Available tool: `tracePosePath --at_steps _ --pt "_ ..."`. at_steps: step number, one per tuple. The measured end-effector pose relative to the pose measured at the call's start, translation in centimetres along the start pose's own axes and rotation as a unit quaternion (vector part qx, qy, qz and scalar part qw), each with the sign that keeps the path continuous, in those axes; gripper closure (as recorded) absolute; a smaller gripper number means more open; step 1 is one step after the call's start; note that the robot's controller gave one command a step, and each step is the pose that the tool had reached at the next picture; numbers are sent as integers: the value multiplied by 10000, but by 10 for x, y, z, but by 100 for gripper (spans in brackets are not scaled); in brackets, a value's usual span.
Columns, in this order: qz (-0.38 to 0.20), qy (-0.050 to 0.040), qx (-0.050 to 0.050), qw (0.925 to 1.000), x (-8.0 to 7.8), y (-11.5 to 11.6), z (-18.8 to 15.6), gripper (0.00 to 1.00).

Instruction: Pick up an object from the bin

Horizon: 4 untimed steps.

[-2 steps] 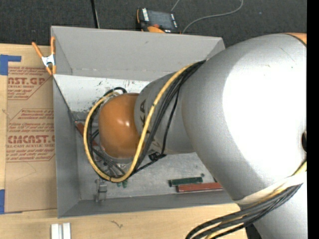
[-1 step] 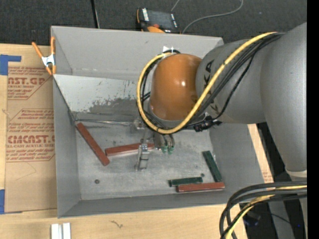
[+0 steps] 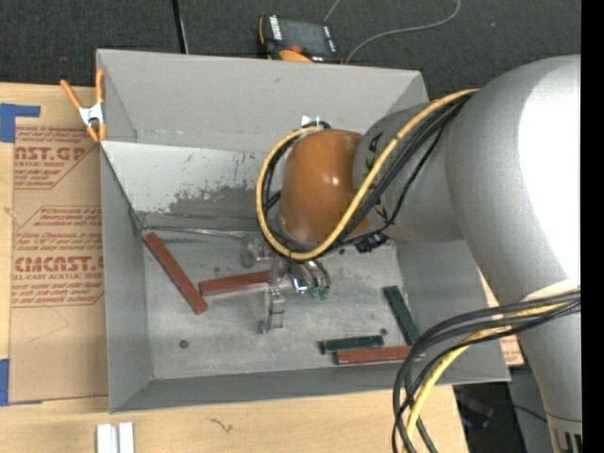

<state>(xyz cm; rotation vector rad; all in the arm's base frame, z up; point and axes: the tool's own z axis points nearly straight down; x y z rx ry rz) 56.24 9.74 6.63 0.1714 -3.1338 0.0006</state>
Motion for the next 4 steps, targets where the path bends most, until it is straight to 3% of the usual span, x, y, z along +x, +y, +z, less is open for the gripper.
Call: tracePosePath --at_steps 1,2,4 --pt "-3 -22 -11 10000 -1 2 -4 100" --pt "-1514 -49 -3 9885 22 42 -121 100" --pt "-1507 -24 -9 9886 23 42 -119 100"
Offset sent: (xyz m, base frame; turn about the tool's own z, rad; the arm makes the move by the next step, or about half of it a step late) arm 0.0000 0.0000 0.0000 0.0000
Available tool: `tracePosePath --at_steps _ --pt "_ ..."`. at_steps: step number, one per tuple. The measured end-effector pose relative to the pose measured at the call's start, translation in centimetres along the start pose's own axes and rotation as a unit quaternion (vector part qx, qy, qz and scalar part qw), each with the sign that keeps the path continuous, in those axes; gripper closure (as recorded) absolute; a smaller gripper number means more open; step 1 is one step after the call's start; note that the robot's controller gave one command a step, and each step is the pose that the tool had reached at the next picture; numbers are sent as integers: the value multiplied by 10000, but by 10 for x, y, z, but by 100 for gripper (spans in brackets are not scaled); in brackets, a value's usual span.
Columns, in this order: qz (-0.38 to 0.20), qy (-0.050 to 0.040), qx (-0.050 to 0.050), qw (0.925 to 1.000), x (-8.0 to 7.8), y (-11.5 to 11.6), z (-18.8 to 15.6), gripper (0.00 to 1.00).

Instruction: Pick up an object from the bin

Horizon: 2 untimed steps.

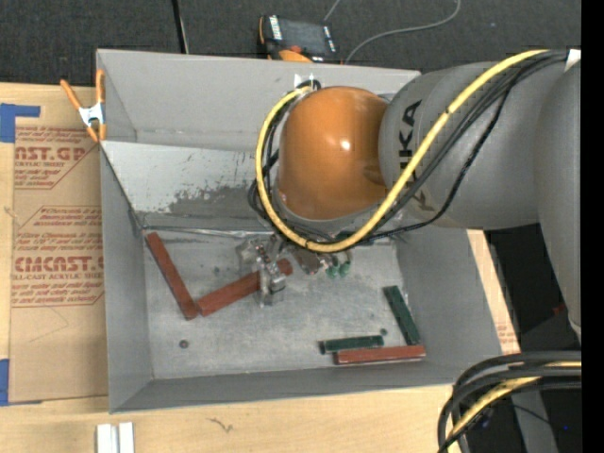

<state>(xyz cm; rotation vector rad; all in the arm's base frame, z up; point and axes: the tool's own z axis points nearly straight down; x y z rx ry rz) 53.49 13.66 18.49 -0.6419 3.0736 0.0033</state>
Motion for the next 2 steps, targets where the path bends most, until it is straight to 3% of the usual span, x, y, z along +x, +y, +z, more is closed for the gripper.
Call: tracePosePath --at_steps 2 --pt "-1 0 -1 10000 0 0 0 100"
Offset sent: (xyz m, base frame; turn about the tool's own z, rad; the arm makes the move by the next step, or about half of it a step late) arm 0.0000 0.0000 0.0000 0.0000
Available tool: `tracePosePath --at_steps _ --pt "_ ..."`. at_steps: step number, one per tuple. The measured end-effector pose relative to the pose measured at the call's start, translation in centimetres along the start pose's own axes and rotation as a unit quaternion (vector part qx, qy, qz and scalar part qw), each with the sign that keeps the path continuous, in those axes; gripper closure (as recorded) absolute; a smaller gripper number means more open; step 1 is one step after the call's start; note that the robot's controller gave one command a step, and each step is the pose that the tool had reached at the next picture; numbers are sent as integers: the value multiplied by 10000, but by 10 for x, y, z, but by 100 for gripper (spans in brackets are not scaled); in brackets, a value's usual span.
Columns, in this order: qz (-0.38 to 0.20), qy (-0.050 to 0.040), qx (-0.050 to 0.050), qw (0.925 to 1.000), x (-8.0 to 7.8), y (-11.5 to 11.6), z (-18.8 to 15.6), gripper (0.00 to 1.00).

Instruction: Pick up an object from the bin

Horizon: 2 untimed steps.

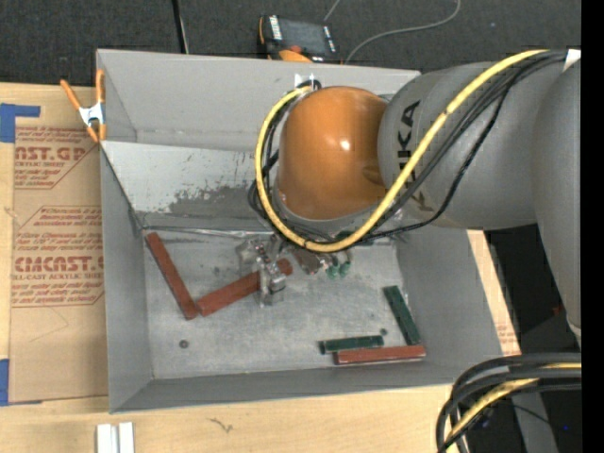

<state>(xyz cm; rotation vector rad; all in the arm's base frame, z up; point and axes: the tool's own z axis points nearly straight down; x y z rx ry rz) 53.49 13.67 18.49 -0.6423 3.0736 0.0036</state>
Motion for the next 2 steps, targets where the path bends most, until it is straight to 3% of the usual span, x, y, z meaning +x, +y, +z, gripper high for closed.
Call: tracePosePath --at_steps 2 --pt "-2 0 0 10000 0 0 0 100"
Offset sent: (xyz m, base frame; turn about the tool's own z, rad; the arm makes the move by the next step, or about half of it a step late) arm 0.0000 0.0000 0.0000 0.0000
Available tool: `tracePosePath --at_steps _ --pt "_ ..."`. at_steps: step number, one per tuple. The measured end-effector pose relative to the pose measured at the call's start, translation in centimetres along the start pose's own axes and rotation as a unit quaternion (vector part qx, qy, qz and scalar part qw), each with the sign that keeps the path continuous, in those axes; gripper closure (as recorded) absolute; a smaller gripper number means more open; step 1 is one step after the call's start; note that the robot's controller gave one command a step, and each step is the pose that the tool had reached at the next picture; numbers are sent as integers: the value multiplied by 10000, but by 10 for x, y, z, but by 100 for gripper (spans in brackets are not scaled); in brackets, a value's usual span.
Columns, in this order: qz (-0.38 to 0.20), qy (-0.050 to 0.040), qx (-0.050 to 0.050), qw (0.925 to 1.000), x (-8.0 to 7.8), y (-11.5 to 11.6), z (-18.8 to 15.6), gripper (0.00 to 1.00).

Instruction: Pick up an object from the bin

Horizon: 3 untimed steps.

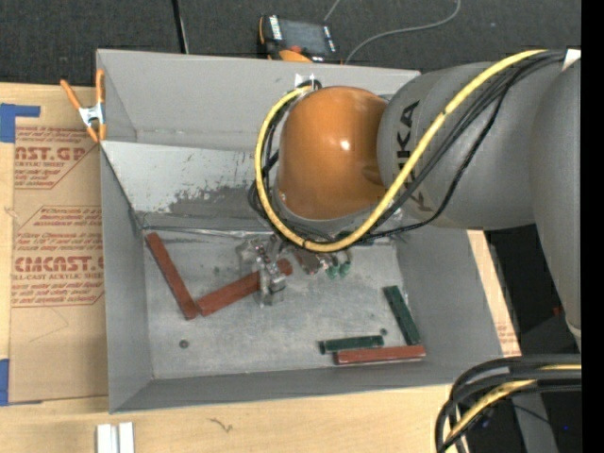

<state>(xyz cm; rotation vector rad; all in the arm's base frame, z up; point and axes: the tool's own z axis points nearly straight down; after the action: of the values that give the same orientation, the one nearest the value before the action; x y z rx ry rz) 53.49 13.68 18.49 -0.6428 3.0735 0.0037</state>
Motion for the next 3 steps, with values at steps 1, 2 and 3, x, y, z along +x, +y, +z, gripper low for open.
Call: tracePosePath --at_steps 1,2,3 --pt "0 0 0 10000 0 0 0 100" --pt "0 0 0 10000 0 0 0 100" --pt "-1 0 0 10000 0 0 0 100"
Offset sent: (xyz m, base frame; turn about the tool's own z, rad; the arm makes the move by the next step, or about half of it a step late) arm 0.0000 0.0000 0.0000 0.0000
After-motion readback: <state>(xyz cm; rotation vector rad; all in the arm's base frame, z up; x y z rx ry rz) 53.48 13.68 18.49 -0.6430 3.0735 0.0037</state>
